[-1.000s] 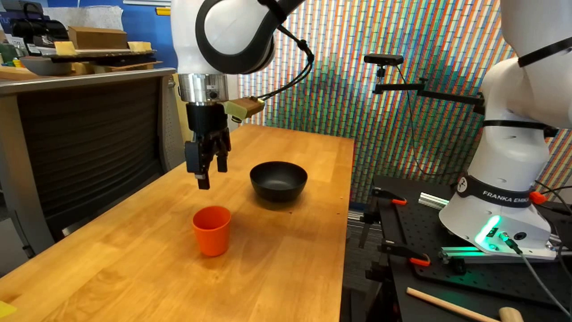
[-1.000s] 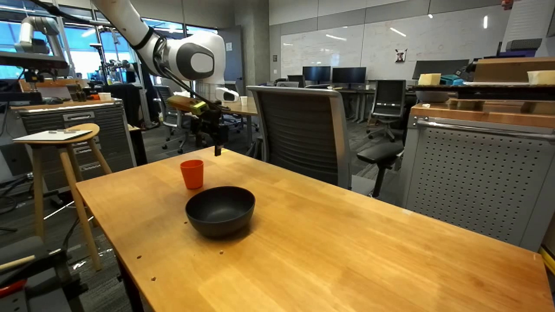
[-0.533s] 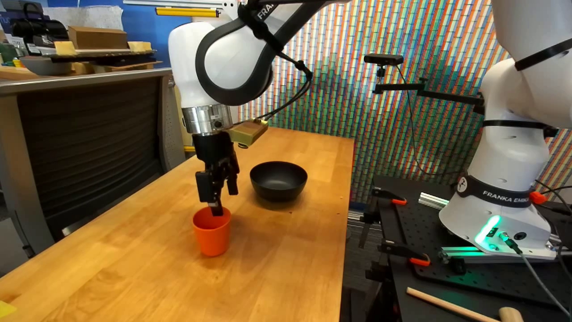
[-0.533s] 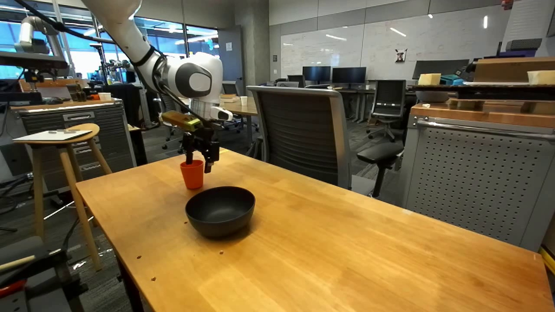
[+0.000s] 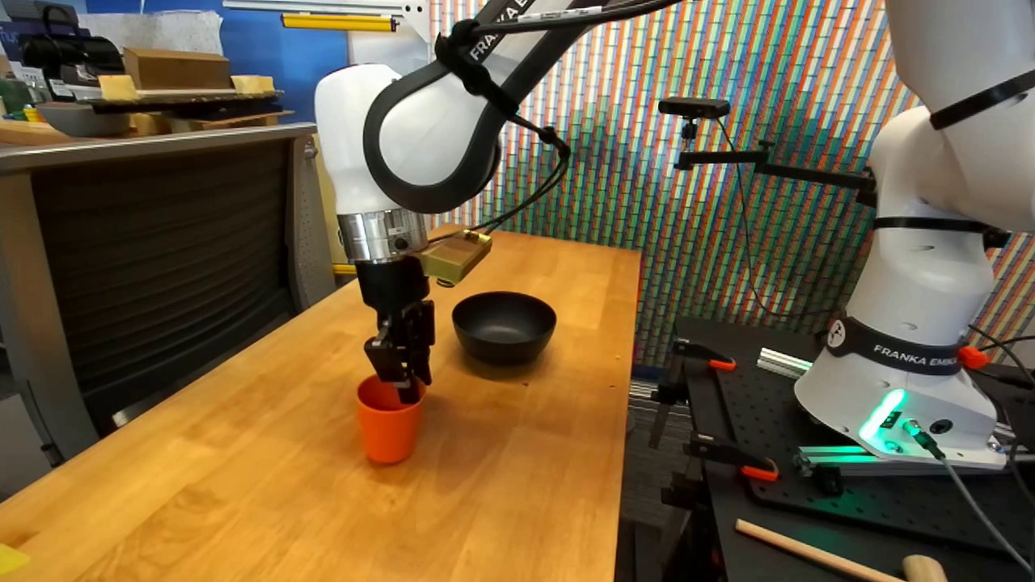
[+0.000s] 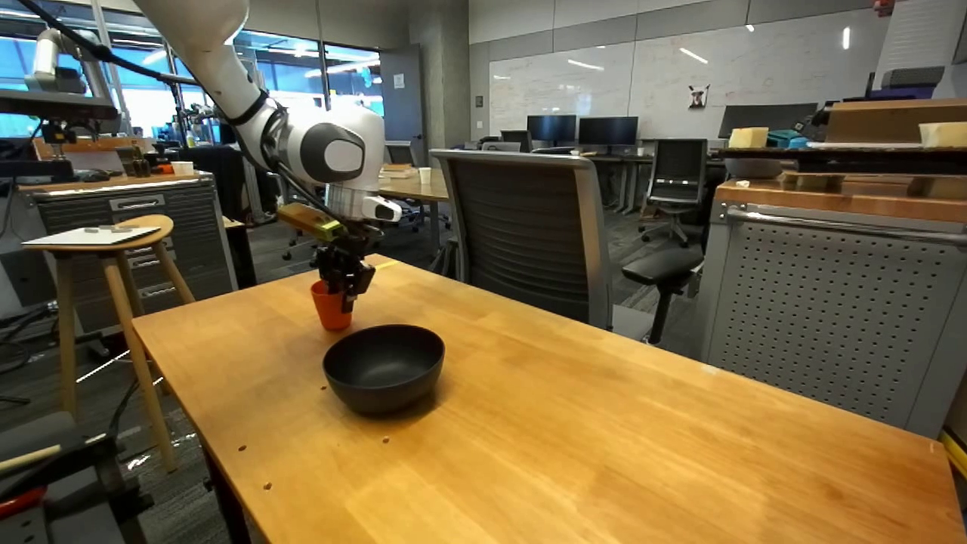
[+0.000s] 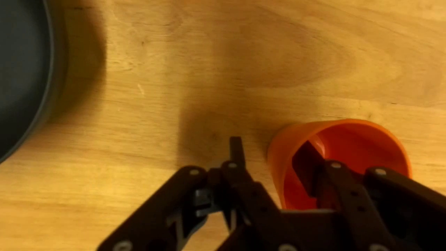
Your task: Place the cup inside the bowl
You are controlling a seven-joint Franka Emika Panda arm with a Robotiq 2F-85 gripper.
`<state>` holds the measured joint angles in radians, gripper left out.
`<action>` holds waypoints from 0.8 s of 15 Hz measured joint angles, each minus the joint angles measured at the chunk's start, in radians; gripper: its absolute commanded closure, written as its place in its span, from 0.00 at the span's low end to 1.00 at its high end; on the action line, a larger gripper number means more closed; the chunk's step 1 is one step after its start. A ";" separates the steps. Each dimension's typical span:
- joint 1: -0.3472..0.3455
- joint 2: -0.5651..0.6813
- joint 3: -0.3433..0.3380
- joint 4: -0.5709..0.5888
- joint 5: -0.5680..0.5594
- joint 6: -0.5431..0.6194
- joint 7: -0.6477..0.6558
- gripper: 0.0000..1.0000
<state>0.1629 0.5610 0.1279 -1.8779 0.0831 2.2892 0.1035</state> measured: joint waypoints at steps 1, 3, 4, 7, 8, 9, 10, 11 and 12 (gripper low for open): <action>0.000 0.000 0.002 -0.002 0.003 0.007 0.000 0.96; 0.000 -0.002 0.006 -0.003 0.008 0.013 0.000 1.00; 0.000 -0.005 0.006 -0.004 0.011 0.012 -0.001 1.00; -0.011 -0.035 0.004 -0.009 0.016 0.007 -0.002 0.99; -0.018 -0.052 -0.003 -0.009 0.015 0.002 -0.002 0.99; -0.026 -0.075 -0.018 -0.009 0.011 -0.002 -0.002 0.99; -0.033 -0.102 -0.040 -0.009 -0.001 -0.005 0.001 0.99; -0.040 -0.132 -0.067 -0.009 -0.019 -0.007 0.009 0.99; -0.047 -0.161 -0.097 -0.010 -0.044 -0.012 0.026 0.99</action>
<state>0.1154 0.3995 0.0309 -1.8882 0.0388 2.2773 0.1294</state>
